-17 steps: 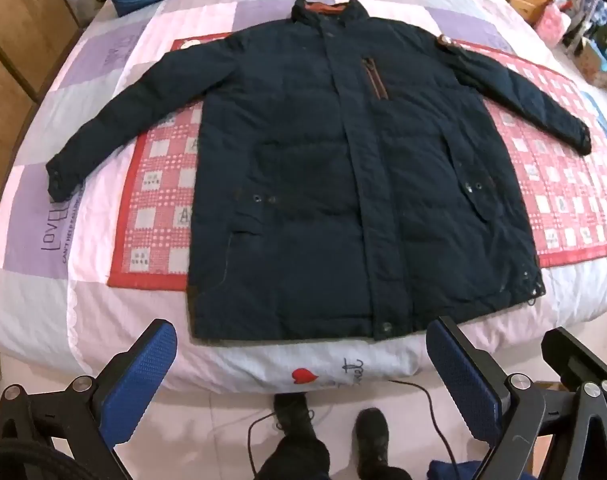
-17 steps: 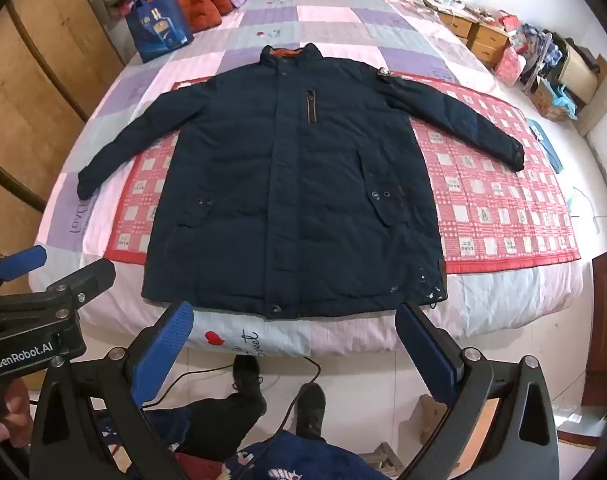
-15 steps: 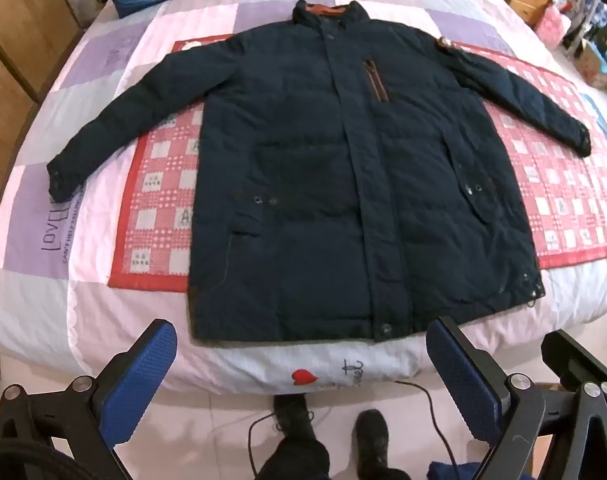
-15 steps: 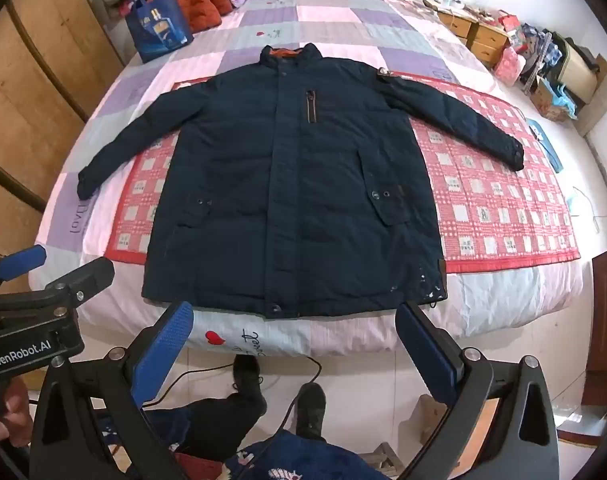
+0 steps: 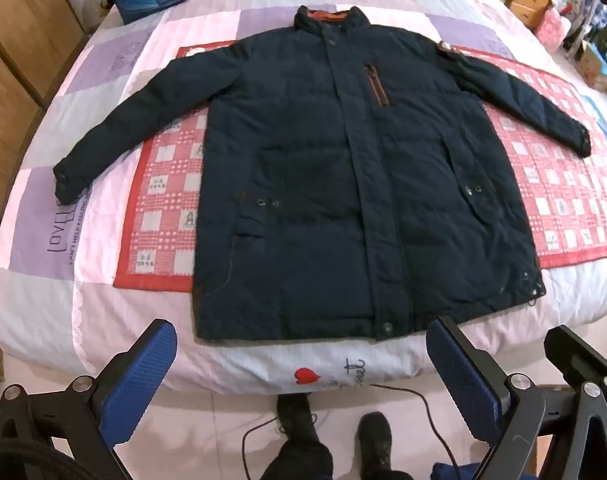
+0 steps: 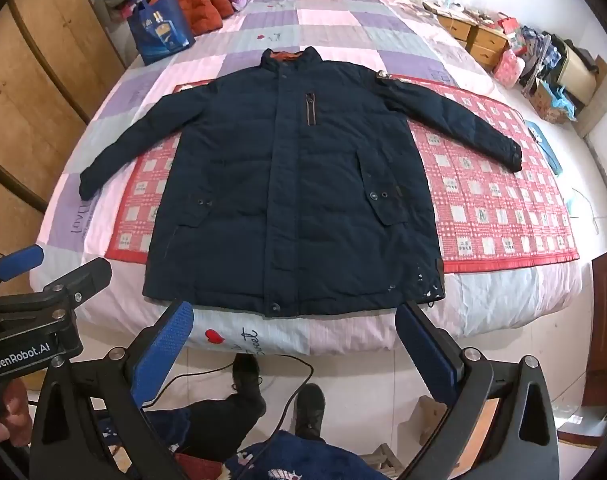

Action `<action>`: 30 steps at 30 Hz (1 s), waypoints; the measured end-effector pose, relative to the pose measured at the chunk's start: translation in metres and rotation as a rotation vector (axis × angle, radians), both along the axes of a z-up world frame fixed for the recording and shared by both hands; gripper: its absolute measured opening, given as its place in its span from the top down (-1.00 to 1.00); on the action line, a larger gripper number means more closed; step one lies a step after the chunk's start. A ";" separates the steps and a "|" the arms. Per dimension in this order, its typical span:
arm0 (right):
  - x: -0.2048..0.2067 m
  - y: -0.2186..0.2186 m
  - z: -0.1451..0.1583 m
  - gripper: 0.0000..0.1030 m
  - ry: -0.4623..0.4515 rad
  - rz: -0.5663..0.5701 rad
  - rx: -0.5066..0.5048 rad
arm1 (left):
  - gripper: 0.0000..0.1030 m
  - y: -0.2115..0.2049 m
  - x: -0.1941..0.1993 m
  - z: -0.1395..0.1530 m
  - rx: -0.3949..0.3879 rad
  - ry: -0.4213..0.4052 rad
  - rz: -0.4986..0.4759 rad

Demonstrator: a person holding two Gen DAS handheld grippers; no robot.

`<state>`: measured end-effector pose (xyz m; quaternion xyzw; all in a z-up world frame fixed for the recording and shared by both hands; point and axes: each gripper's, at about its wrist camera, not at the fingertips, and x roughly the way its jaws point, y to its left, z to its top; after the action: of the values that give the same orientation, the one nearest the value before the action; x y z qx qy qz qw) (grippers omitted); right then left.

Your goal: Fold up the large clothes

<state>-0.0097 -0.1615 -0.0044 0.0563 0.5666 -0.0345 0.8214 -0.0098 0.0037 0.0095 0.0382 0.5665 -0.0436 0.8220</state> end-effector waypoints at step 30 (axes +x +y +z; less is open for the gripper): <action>-0.012 -0.002 0.014 -1.00 -0.010 0.000 -0.001 | -0.99 0.017 0.002 0.015 0.005 -0.013 0.005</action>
<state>-0.0213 -0.1639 0.0096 0.0562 0.5626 -0.0346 0.8241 -0.0078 0.0204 0.0246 0.0391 0.5612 -0.0400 0.8258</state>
